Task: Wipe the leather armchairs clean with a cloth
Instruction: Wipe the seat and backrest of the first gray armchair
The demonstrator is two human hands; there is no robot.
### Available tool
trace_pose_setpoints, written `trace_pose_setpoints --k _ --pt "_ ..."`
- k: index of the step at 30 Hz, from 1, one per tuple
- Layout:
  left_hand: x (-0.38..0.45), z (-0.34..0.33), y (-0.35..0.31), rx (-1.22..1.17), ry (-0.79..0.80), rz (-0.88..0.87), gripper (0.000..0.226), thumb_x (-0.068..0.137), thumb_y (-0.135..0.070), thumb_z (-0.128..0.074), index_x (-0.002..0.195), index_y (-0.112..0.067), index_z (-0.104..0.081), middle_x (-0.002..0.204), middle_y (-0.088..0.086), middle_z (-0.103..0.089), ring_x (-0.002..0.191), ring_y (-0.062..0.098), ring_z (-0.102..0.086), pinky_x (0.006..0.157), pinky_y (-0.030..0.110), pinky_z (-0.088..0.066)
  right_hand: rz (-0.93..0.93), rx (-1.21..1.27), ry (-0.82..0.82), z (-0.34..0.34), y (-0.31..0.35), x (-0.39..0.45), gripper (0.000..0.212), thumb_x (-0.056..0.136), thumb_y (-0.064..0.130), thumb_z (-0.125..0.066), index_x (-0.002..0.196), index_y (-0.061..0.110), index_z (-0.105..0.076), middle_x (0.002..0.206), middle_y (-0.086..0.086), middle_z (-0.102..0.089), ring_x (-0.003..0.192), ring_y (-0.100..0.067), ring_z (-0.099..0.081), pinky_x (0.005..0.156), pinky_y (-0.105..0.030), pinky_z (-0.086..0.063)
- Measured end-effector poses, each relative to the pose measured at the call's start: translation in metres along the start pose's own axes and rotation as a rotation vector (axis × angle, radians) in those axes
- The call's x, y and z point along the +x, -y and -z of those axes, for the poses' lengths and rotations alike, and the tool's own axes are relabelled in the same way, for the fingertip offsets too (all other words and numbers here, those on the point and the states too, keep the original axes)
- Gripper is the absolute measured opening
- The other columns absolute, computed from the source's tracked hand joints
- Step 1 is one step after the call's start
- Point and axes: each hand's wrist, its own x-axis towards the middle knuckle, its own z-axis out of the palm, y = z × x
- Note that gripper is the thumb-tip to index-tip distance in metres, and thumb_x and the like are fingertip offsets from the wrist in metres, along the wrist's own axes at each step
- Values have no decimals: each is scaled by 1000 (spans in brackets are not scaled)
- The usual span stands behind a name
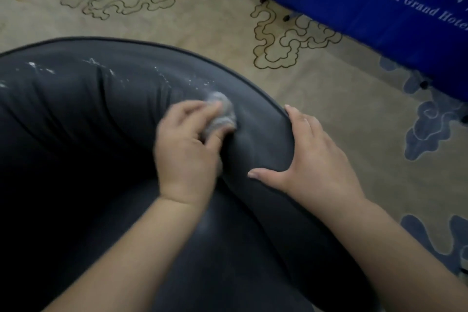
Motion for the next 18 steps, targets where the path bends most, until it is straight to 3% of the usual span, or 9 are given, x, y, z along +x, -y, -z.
trace_pose_setpoints --k 2,4,9,14,18 --pt "-12 -5 -8 -33 134 -99 31 76 -24 -75 106 -19 -72 105 1 -63 94 25 -61 86 38 -50 8 -15 -7 -1 5 7 119 49 81 -59 146 29 -13 141 9 -33 127 -12 -38 93 -29 -39" --pt "-3 2 1 -8 156 -148 31 76 -24 -76 106 -21 -72 106 0 -63 92 26 -61 85 39 -51 22 -36 -11 -2 11 14 120 49 82 -58 146 27 -14 141 8 -33 127 -11 -37 94 -28 -39" --pt "34 21 28 42 -88 89 31 76 -24 -75 107 -17 -72 105 3 -62 96 26 -60 93 38 -47 55 -94 0 -3 29 38 122 52 83 -56 148 23 -12 144 5 -31 130 -14 -35 99 -32 -39" --pt "31 13 14 98 98 -149 28 76 -22 -76 104 -19 -73 102 2 -64 88 27 -59 84 32 -47 92 -119 23 -7 51 67 126 47 83 -51 148 19 -13 144 1 -32 131 -18 -34 100 -35 -38" --pt "62 34 45 101 -101 99 29 79 -26 -73 108 -20 -72 102 -2 -58 94 26 -59 90 34 -47 123 -172 -12 -13 64 82 130 45 90 -49 146 16 -18 140 -1 -38 126 -21 -40 98 -38 -40"
